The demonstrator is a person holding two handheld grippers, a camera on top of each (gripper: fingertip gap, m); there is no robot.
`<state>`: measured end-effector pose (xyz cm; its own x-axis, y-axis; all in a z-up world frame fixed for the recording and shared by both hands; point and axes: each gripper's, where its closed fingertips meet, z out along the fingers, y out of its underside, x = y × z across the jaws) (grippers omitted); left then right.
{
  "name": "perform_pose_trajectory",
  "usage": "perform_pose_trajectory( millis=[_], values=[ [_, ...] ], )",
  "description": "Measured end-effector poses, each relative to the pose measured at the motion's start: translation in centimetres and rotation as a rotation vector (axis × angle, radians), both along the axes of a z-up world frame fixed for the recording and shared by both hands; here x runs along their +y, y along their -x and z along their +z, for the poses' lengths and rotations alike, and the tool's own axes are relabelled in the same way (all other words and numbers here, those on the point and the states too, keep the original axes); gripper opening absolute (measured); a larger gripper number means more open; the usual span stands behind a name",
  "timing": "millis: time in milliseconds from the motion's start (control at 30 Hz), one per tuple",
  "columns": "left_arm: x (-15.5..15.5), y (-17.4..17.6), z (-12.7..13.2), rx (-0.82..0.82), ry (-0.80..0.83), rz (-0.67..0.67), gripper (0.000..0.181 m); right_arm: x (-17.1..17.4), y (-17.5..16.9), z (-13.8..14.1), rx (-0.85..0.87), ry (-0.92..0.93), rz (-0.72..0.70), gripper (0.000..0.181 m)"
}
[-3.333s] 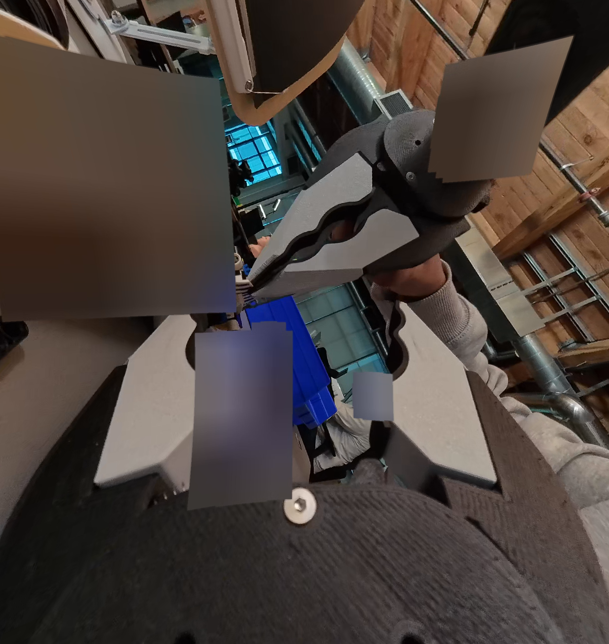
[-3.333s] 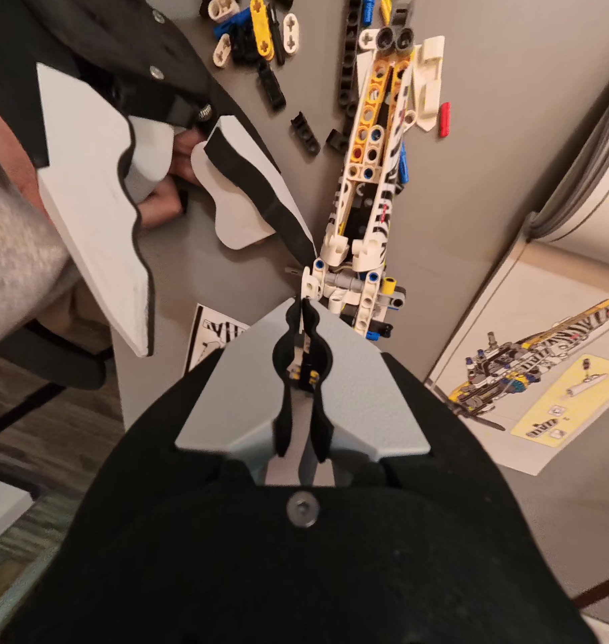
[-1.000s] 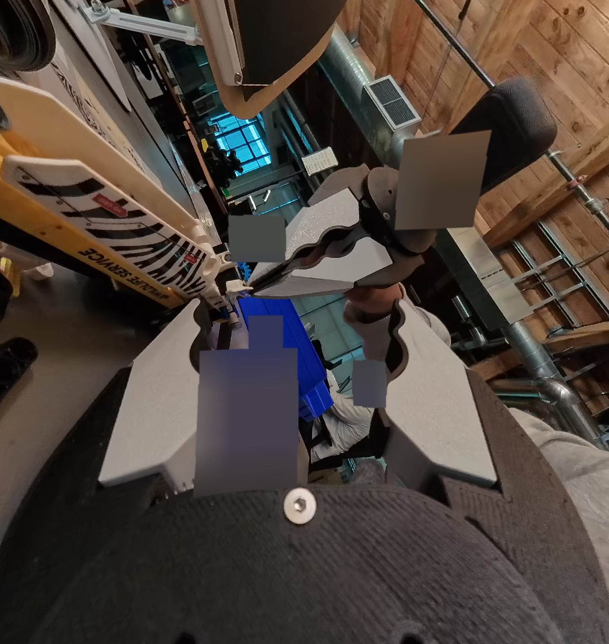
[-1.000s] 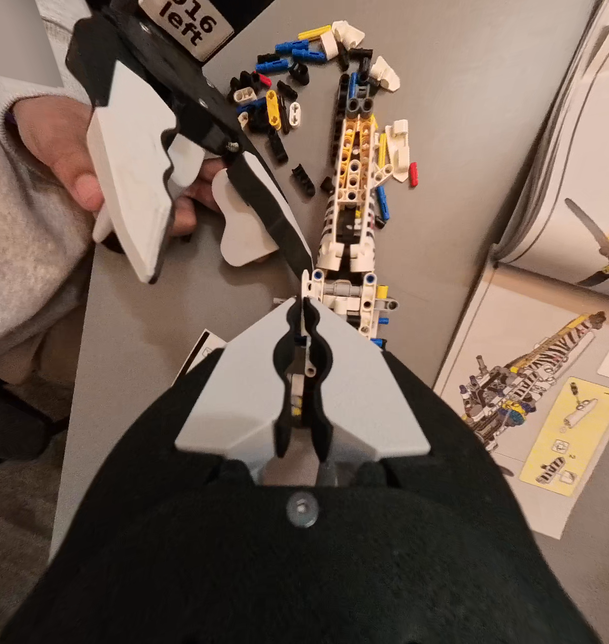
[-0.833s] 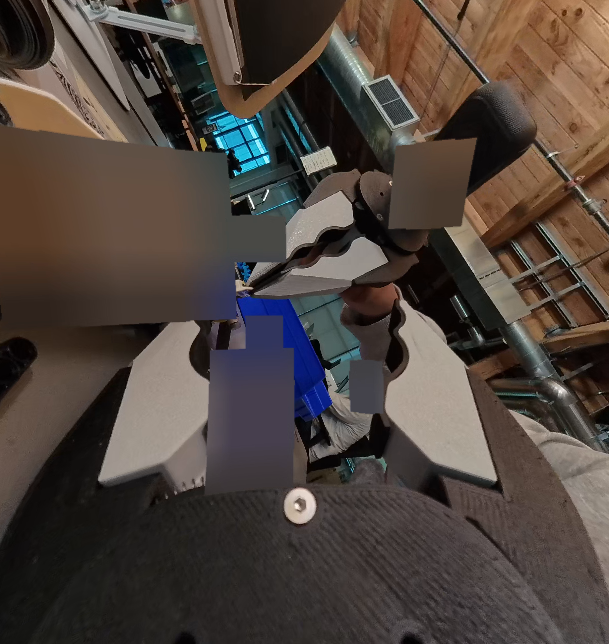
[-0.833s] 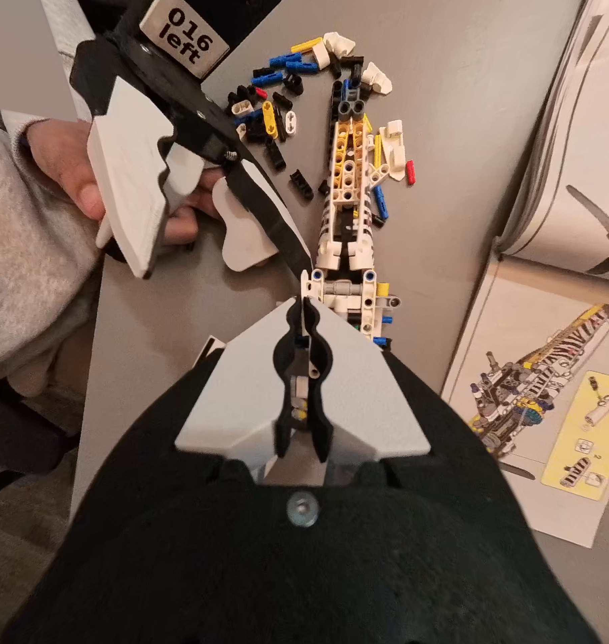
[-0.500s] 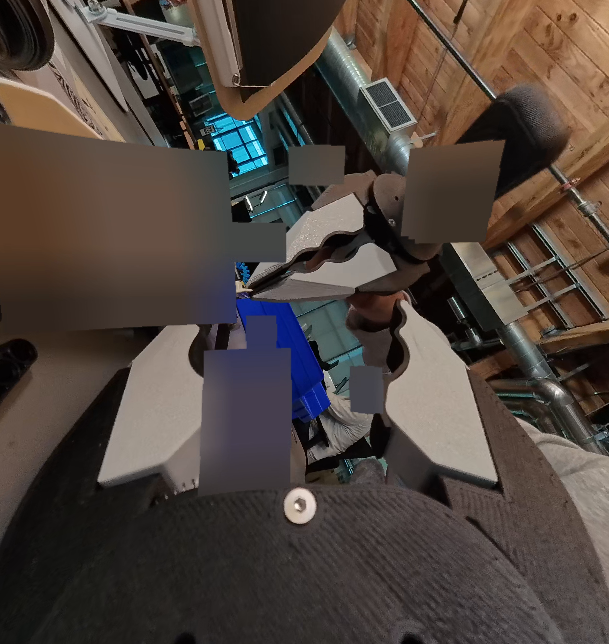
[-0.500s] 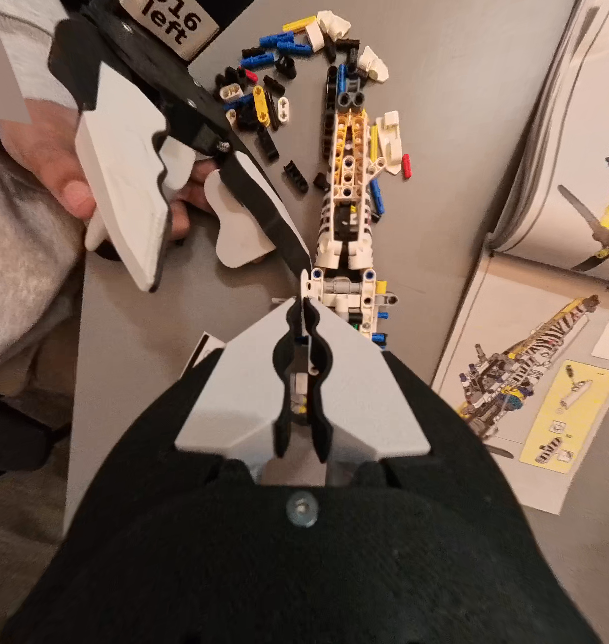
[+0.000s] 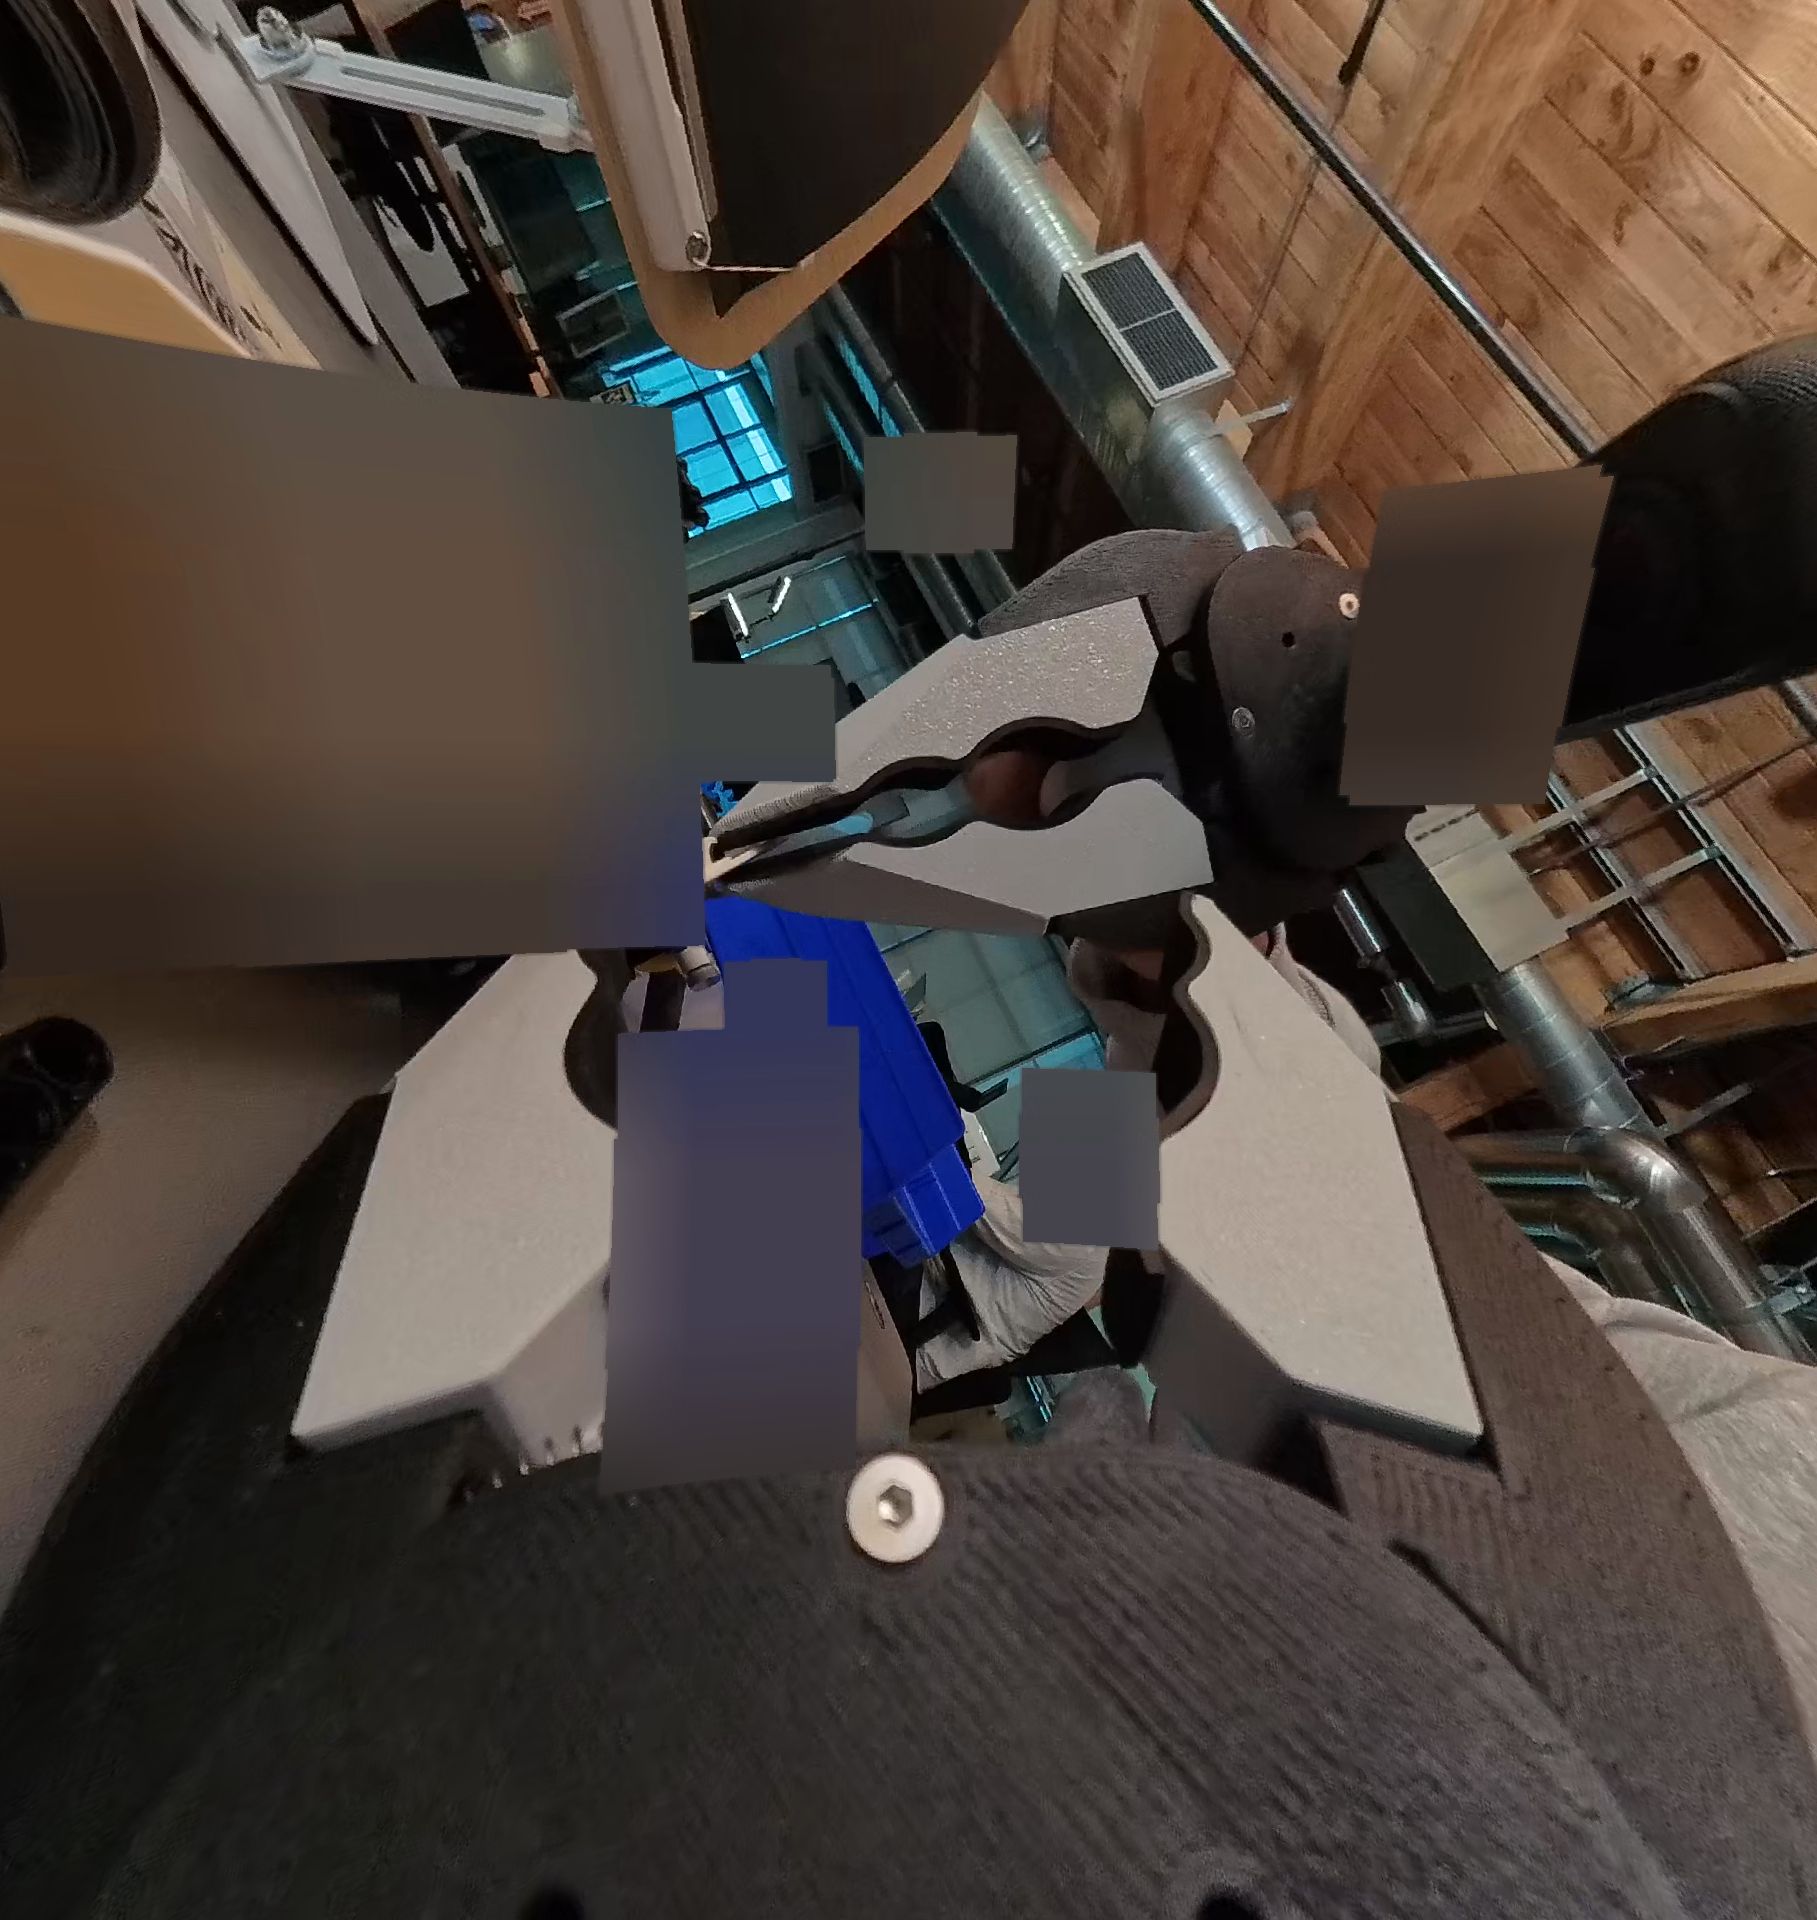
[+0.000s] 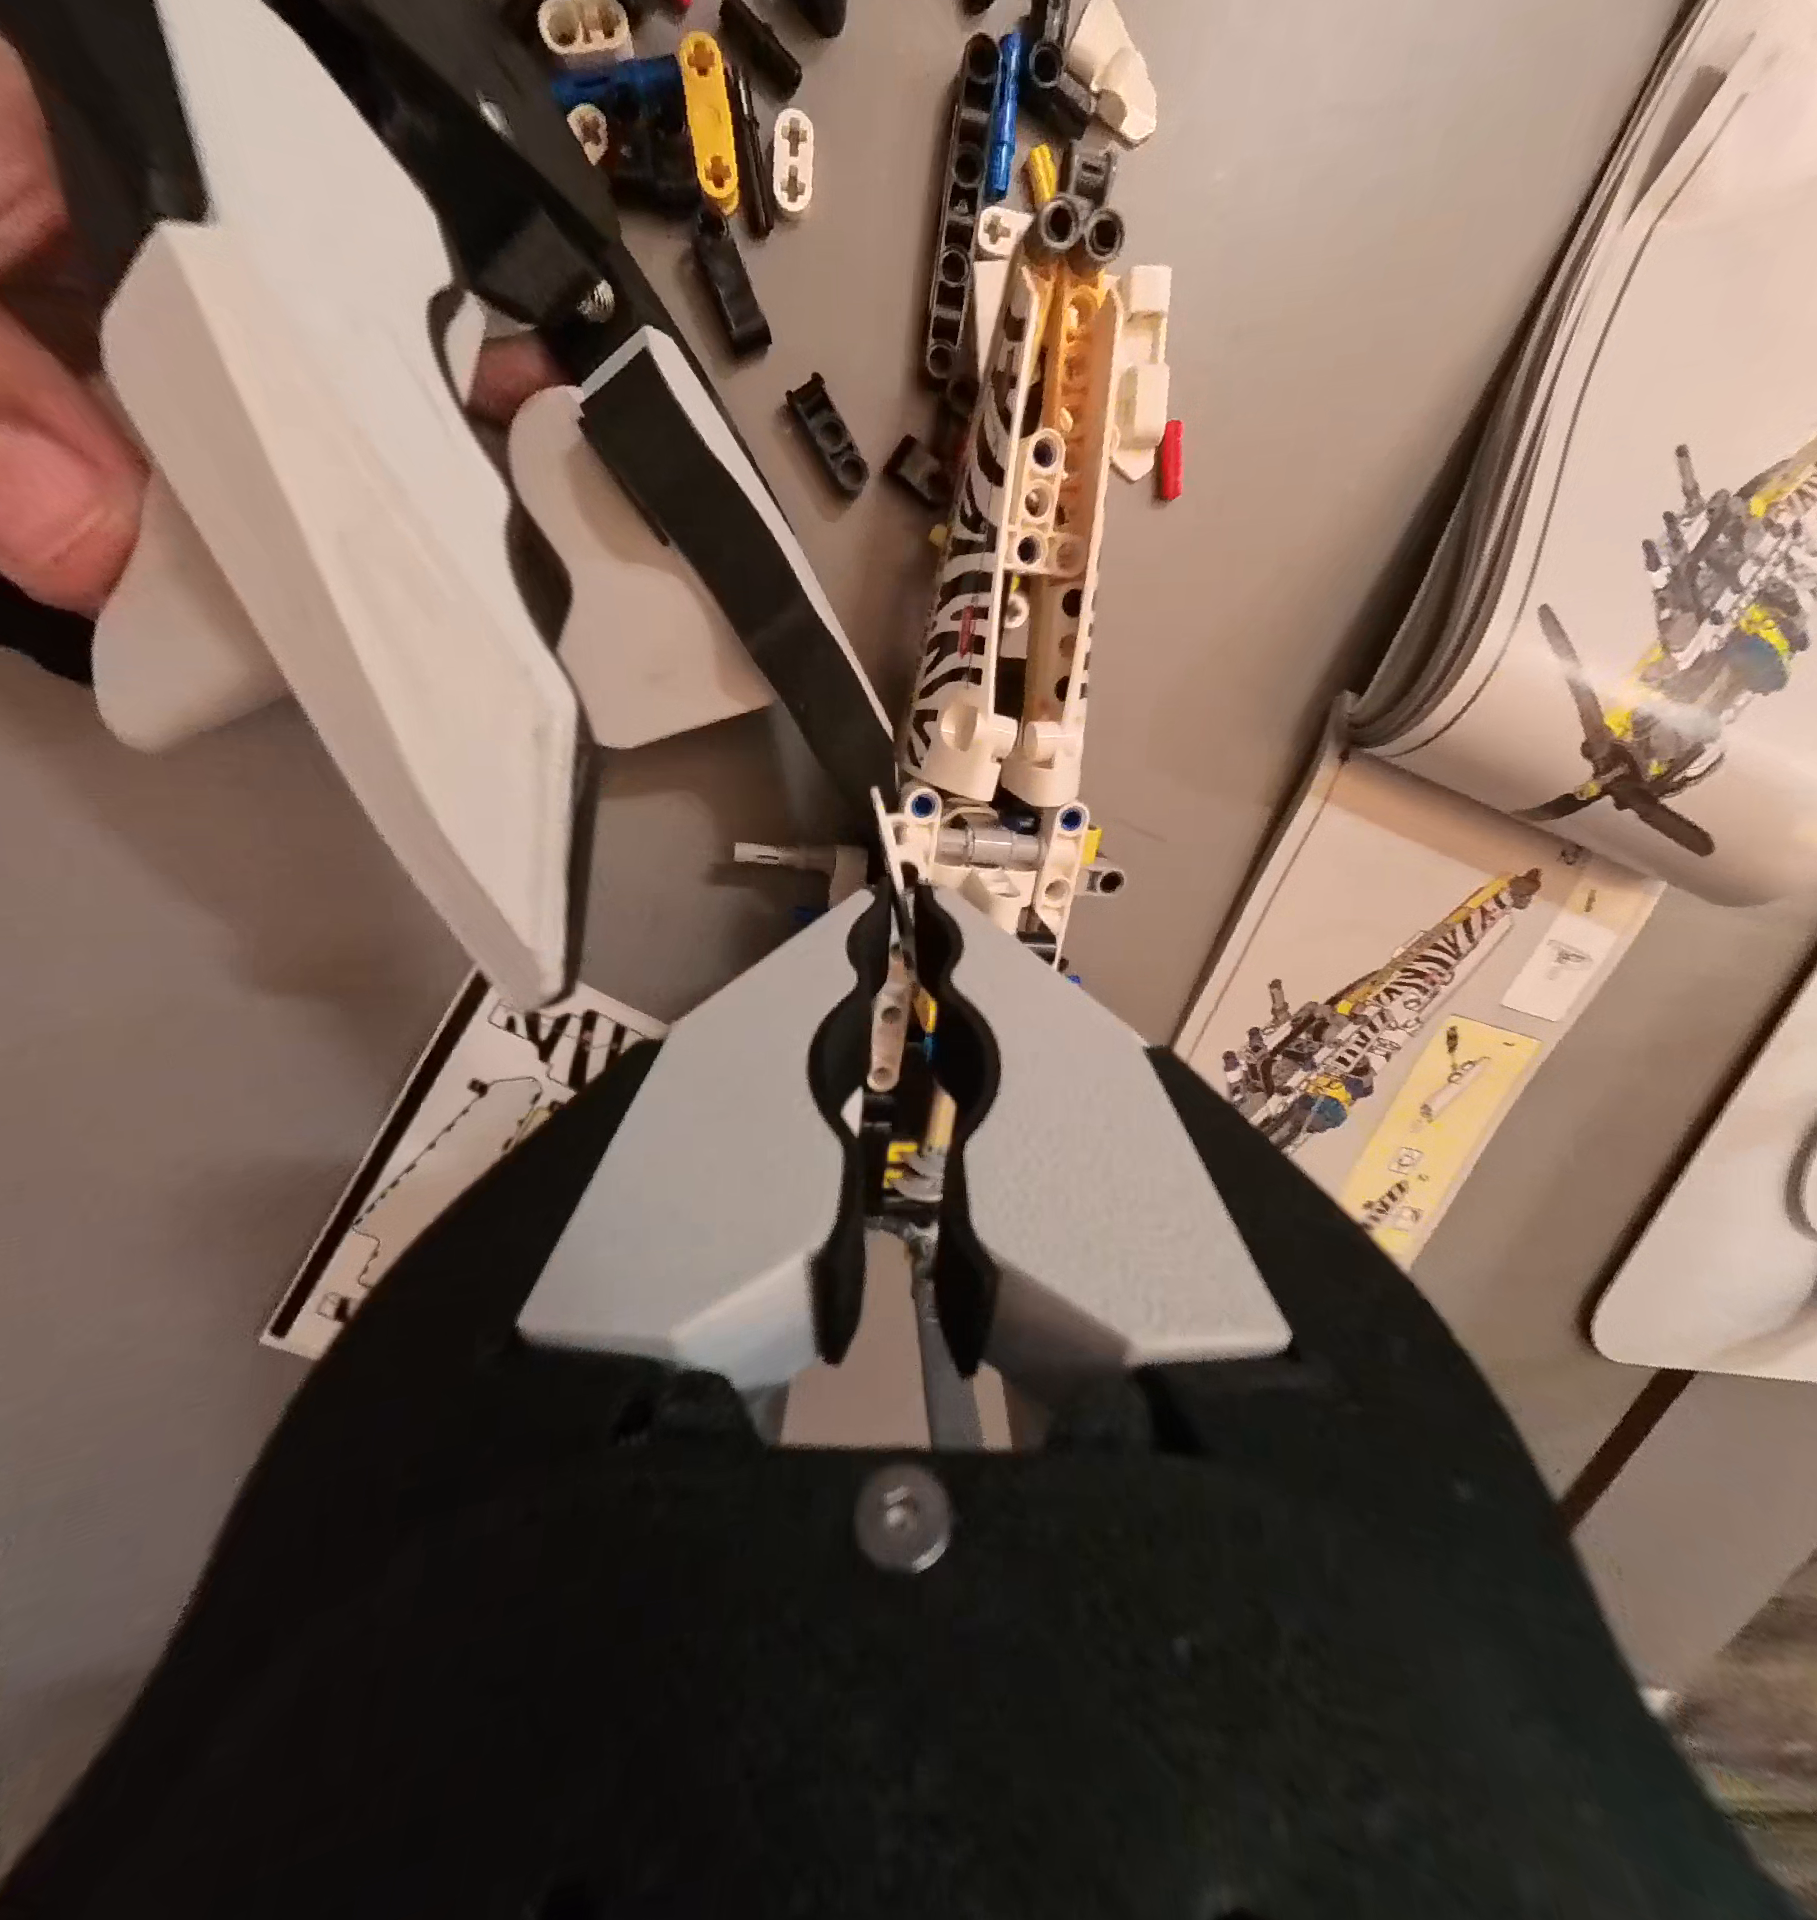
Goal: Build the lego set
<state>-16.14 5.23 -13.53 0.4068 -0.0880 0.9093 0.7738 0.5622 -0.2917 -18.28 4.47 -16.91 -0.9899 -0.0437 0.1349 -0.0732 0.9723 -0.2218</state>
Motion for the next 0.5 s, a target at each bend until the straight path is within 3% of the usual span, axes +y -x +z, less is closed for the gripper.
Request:
perform_pose_trajectory(
  millis=[33,300,500],
  values=[
    [-0.05,0.03,0.01,0.000,-0.003,0.003,0.101,-0.06,0.11,0.09,-0.010,0.016,-0.016,0.002],
    [-0.14,0.14,0.07,-0.007,-0.022,-0.001,0.101,0.10,0.96,0.59,-0.203,0.296,-0.280,0.001],
    [-0.16,0.26,-0.01,-0.018,-0.026,0.001,0.104,-0.08,0.83,0.28,-0.145,0.360,-0.343,0.001]
  ],
)
